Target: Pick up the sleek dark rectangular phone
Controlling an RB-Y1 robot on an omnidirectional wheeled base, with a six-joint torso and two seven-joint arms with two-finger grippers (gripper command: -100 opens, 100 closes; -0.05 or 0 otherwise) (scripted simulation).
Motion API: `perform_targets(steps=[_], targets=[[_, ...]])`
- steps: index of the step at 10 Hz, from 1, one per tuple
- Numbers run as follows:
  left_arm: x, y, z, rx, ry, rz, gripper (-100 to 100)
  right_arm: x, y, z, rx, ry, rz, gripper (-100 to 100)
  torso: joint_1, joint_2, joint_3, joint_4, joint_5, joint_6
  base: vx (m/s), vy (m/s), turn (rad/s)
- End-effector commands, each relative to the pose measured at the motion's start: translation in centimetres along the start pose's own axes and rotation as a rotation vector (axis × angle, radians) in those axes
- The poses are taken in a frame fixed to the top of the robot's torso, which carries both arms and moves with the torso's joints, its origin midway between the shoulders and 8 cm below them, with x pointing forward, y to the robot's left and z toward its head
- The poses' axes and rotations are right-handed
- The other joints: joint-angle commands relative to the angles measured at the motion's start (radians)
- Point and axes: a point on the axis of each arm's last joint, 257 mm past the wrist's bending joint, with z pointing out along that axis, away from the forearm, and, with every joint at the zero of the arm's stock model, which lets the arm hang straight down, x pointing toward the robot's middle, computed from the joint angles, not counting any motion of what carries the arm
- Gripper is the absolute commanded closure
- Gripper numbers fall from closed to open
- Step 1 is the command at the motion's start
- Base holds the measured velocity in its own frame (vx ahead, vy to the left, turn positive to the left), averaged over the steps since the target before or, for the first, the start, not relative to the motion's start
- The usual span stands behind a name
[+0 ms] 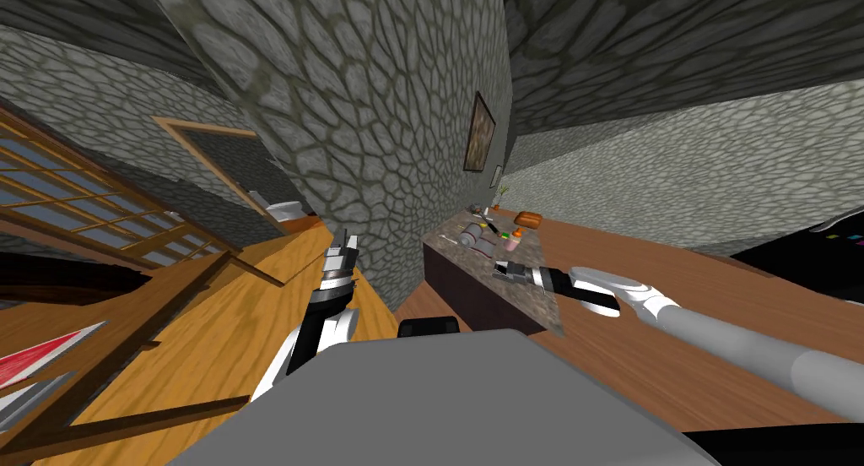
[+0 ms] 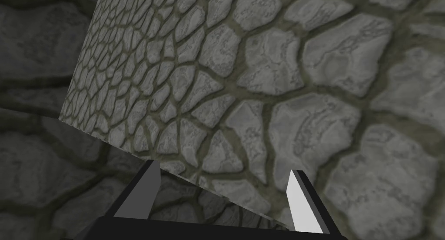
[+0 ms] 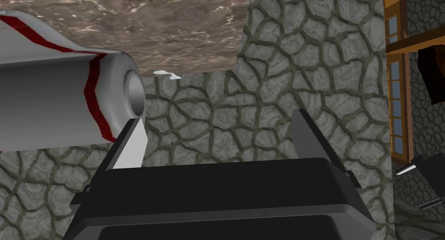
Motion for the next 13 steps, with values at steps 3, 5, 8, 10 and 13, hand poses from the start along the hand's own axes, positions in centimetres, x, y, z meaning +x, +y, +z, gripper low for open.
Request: perform_targets(steps=[3, 5, 8, 10, 13], targets=[[0.0, 0.0, 0.0, 0.000, 0.000, 0.000, 0, 5.3, -2.1, -3.8, 0.038, 0.177, -0.020, -100, 0.000, 0.000, 0.000, 0.000, 0.000, 0.001, 0.060, 0.026, 0.166], [0.0, 0.0, 0.0, 0.000, 0.000, 0.000, 0, 7.2, -2.8, -5.4, 0.051, 0.244, -0.023, -100, 0.001, 0.001, 0.000, 0.000, 0.000, 0.001, 0.041, 0.022, 0.106], [0.0, 0.0, 0.0, 0.000, 0.000, 0.000, 0, 10.9, -3.7, -8.7, 0.072, 0.372, -0.018, -100, 0.000, -0.002, -0.001, 0.000, 0.000, 0.000, 0.066, 0.019, 0.181], [0.0, 0.0, 0.0, 0.000, 0.000, 0.000, 0, 12.7, -3.9, -10.4, 0.080, 0.433, -0.012, -100, 0.000, 0.001, 0.000, 0.000, 0.000, 0.001, 0.035, 0.010, 0.091], [0.0, 0.0, 0.0, 0.000, 0.000, 0.000, 0, 17.5, -3.8, -15.4, 0.094, 0.594, 0.015, -100, 0.001, 0.001, 0.000, 0.000, 0.000, 0.001, 0.048, 0.018, 0.168]])
